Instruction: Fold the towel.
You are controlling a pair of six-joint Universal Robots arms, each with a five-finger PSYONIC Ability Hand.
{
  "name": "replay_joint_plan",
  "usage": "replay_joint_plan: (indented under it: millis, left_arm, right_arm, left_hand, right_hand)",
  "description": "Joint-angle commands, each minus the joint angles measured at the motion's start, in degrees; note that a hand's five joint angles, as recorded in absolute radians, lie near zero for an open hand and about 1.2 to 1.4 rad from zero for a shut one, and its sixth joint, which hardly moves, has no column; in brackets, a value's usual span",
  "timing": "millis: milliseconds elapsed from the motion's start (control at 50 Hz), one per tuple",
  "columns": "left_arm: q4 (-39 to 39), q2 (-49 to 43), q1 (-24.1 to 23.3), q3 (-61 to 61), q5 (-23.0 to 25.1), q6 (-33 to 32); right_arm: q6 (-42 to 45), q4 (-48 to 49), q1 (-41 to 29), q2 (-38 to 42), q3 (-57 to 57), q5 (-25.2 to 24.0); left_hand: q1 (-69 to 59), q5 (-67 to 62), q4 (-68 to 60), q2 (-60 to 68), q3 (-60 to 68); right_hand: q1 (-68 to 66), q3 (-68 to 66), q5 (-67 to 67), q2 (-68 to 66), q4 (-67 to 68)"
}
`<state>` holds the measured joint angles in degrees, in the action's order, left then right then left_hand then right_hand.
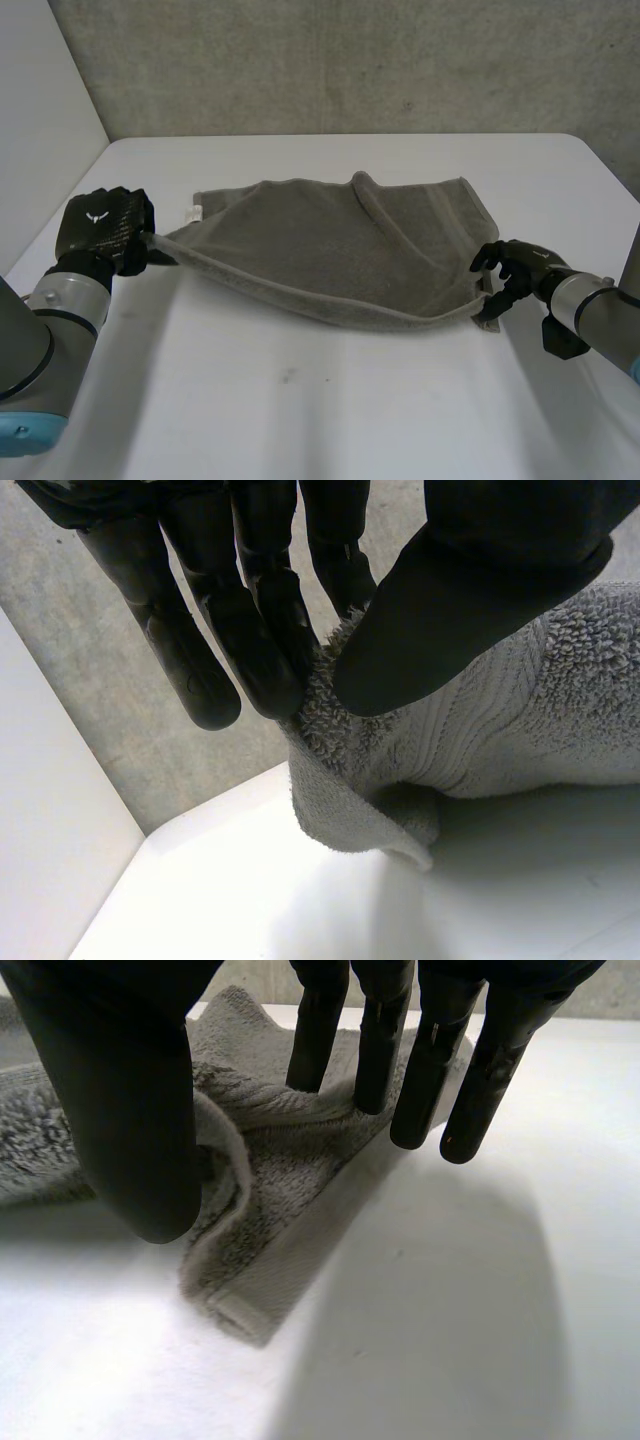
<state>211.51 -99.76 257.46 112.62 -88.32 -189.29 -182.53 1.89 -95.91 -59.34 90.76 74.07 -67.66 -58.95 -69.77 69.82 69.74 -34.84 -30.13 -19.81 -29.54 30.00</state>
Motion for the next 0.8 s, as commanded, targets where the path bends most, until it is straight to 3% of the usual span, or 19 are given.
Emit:
replay_joint_plan:
  millis: [20, 120, 160, 180, 200, 220, 360, 420, 440, 460, 480, 560, 700, 800]
  left_arm:
    - [0.0, 0.0, 0.1, 0.0, -0.1, 0.1]
    - [0.0, 0.0, 0.2, 0.1, -0.1, 0.1]
    - [0.0, 0.0, 0.2, 0.1, -0.2, 0.1]
    - [0.0, 0.0, 0.2, 0.1, -0.2, 0.1]
    - [0.0, 0.0, 0.2, 0.1, -0.2, 0.1]
    - [0.0, 0.0, 0.2, 0.1, -0.2, 0.1]
    - [-0.1, 0.0, 0.5, 0.1, -0.1, 0.1]
    - [-0.1, 0.0, 0.5, 0.3, -0.1, -0.1]
    - [-0.1, 0.0, 0.5, 0.3, -0.1, -0.1]
    - [-0.1, 0.0, 0.5, 0.5, 0.0, -0.1]
    - [-0.1, 0.0, 0.4, 0.7, 0.0, -0.3]
    - [-0.1, 0.1, 0.4, 0.8, 0.0, -0.3]
    - [-0.1, 0.1, 0.4, 0.9, 0.0, -0.3]
    - [-0.1, 0.1, 0.4, 0.9, 0.0, -0.4]
  right_arm:
    - [-2.2, 0.1, -0.1, 0.0, 0.7, -0.4]
    - [-4.3, 1.1, -0.2, -0.3, 1.9, -0.4]
    - [-5.2, 3.2, -0.5, -0.1, 2.3, -0.3]
    - [-5.2, 3.2, -0.5, -0.1, 2.3, -0.3]
    - [-5.4, 5.1, -0.5, 0.0, 2.5, -0.2]
    - [-5.5, 7.3, -0.4, 0.0, 2.8, 0.2]
    - [-0.4, 16.6, -0.2, -5.3, 2.9, 1.8]
    - [2.7, 13.3, -0.2, -7.3, 3.3, 1.1]
    - [4.3, 11.3, -0.4, -6.8, 3.5, 1.0]
    - [4.3, 11.3, -0.4, -6.8, 3.5, 1.0]
    - [5.8, 8.8, -0.5, -6.3, 2.9, 1.4]
    - [9.5, 5.0, -0.5, -3.0, 2.2, 1.2]
    - [9.5, 3.9, -0.4, -1.0, 0.6, 1.6]
    - [9.6, 3.7, 0.1, -0.9, 0.4, 1.7]
  left_hand:
    - [-12.3, -11.1, -10.2, 10.2, 10.3]
    - [-12.3, -11.1, -10.2, 10.2, 10.3]
    - [-12.3, -11.1, -10.2, 10.2, 10.3]
    - [-12.3, -11.1, -10.2, 10.2, 10.3]
    - [-12.3, -11.1, -10.2, 10.2, 10.3]
    - [-12.3, -11.1, -10.2, 10.2, 10.3]
    - [-12.3, -11.1, -10.2, 10.2, 10.3]
    - [-12.3, -11.1, -10.2, 10.2, 10.3]
    - [-12.3, -11.1, -10.2, 10.2, 10.3]
    - [-12.3, -11.1, -10.2, 10.2, 10.3]
    - [-12.3, -11.1, -10.2, 10.2, 10.3]
    - [-12.3, -11.1, -10.2, 10.2, 10.3]
    - [-12.3, -11.1, -10.2, 10.2, 10.3]
    - [-12.3, -11.1, -10.2, 10.2, 10.3]
  right_hand:
    - [-0.1, -4.9, -5.2, -5.4, 5.0]
    - [-5.0, -9.7, -10.0, -10.3, 9.9]
    - [-20.1, -24.8, -25.1, -25.3, 24.9]
    - [-20.2, -24.9, -25.2, -25.5, 25.0]
    - [-37.8, -42.5, -42.8, -43.1, 42.7]
    - [-45.1, -49.8, -50.1, -50.4, 49.9]
    - [-45.2, -49.9, -50.2, -50.5, 50.0]
    - [-45.2, -49.9, -50.2, -50.5, 50.0]
    - [-31.1, -35.8, -36.1, -36.4, 35.9]
    - [-30.9, -35.6, -36.0, -36.2, 35.8]
    - [-21.1, -25.8, -26.1, -26.4, 25.9]
    - [-11.6, -16.3, -16.6, -16.9, 16.5]
    - [-12.6, -17.3, -17.6, -17.9, 17.4]
    - [-24.9, -29.6, -29.9, -30.2, 29.7]
